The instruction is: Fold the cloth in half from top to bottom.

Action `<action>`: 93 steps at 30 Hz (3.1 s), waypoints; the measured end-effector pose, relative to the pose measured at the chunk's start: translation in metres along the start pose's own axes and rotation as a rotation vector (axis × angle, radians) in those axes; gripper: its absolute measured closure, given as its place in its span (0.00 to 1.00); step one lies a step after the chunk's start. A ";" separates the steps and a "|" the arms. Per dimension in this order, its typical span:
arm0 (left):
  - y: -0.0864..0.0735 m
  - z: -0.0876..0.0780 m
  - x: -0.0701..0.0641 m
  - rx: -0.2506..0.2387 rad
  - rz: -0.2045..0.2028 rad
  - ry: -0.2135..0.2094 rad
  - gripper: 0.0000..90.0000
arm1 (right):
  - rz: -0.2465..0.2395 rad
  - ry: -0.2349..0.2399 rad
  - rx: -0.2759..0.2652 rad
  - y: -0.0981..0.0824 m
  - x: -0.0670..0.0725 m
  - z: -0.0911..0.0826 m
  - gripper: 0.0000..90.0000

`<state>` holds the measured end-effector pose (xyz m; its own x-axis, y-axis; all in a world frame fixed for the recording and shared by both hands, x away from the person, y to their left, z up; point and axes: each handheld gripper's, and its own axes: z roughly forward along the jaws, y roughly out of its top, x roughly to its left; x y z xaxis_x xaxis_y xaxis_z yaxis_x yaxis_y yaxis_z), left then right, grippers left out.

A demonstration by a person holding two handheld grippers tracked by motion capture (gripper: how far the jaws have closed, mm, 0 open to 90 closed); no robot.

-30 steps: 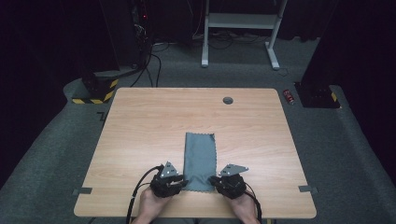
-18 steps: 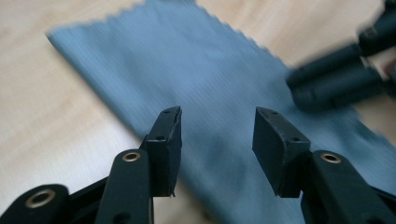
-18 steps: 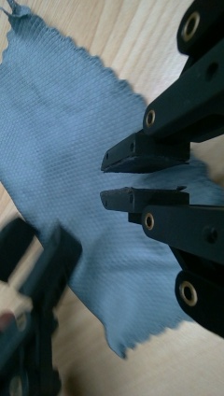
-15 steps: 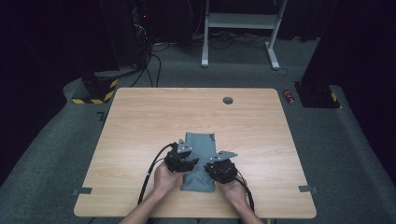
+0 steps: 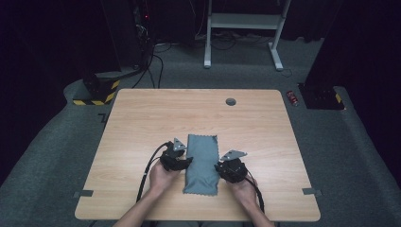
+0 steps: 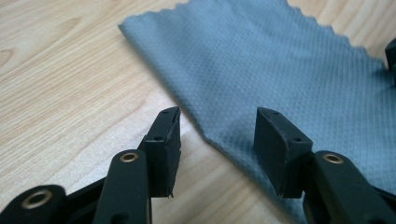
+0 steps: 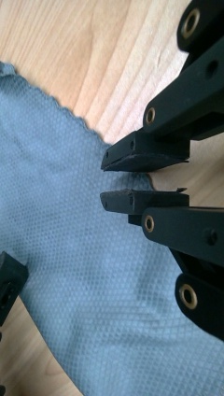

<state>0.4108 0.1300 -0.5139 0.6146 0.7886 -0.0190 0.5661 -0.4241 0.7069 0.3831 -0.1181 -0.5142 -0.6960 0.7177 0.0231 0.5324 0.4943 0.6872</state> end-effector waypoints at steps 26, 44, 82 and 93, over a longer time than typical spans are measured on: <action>0.050 0.006 0.038 -0.014 -0.084 0.024 0.54 | 0.090 -0.019 -0.029 0.051 -0.037 0.006 0.82; 0.071 0.032 0.046 0.053 -0.109 0.036 0.55 | 0.147 -0.060 -0.004 0.075 -0.060 0.035 0.83; 0.068 0.052 0.060 0.119 -0.135 -0.056 0.99 | 0.117 -0.126 0.021 0.084 -0.067 0.070 0.99; 0.087 0.036 0.067 0.011 -0.168 -0.082 0.99 | 0.111 -0.161 -0.018 0.102 -0.074 0.052 1.00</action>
<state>0.5209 0.1305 -0.4791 0.5532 0.8101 -0.1943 0.6704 -0.2945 0.6810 0.5142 -0.0954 -0.4835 -0.5466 0.8373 -0.0160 0.5917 0.3996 0.7001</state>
